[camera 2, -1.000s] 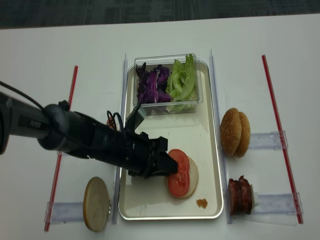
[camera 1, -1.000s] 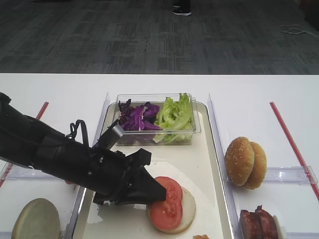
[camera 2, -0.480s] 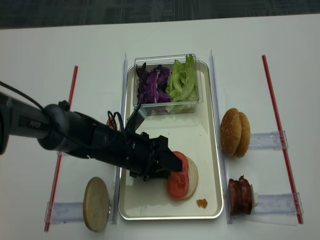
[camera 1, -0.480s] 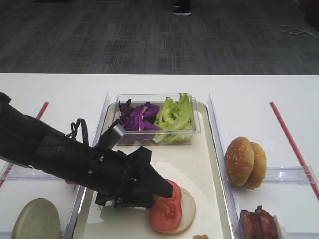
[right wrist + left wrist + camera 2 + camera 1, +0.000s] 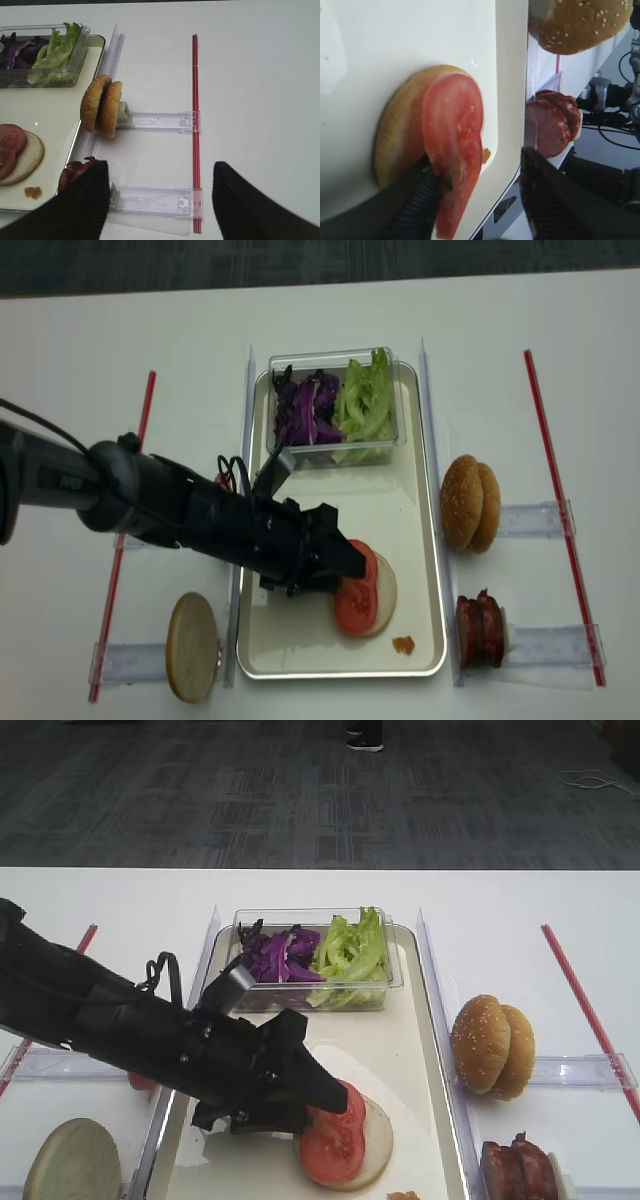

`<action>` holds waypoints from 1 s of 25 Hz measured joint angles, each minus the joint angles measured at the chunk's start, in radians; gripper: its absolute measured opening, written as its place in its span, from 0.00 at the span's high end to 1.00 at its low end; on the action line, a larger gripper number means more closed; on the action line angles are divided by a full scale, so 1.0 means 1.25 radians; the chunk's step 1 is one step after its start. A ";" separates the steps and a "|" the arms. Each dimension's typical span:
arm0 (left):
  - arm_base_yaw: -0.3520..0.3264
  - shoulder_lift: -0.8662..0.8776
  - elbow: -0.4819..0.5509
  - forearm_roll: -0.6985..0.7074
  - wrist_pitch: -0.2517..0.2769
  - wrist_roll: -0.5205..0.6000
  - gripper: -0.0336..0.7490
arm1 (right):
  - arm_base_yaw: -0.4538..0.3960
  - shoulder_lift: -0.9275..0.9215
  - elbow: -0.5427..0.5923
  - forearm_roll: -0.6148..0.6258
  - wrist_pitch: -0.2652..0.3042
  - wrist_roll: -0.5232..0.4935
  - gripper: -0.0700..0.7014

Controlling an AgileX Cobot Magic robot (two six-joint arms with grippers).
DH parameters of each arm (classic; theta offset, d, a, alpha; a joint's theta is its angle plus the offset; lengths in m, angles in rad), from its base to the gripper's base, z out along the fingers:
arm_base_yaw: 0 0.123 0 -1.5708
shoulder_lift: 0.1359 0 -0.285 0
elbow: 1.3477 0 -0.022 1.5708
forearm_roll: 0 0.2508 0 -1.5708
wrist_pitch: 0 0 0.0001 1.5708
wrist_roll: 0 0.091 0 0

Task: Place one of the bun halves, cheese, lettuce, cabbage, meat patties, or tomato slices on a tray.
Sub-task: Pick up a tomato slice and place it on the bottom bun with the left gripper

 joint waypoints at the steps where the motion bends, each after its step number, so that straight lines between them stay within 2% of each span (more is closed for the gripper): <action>1: 0.000 0.000 -0.009 0.022 -0.004 -0.021 0.49 | 0.000 0.000 0.000 0.000 0.000 0.000 0.32; 5: 0.000 0.000 -0.037 0.116 -0.021 -0.109 0.49 | 0.000 0.000 0.000 0.000 0.000 0.000 0.32; 13: 0.000 0.000 -0.090 0.230 -0.024 -0.215 0.49 | 0.000 0.000 0.000 0.000 0.000 0.000 0.32; 18: 0.000 -0.042 -0.127 0.344 -0.040 -0.308 0.49 | 0.000 0.000 0.000 0.000 0.000 0.000 0.32; 25: 0.005 -0.082 -0.196 0.514 -0.015 -0.452 0.49 | 0.000 0.000 0.000 -0.001 0.000 0.000 0.32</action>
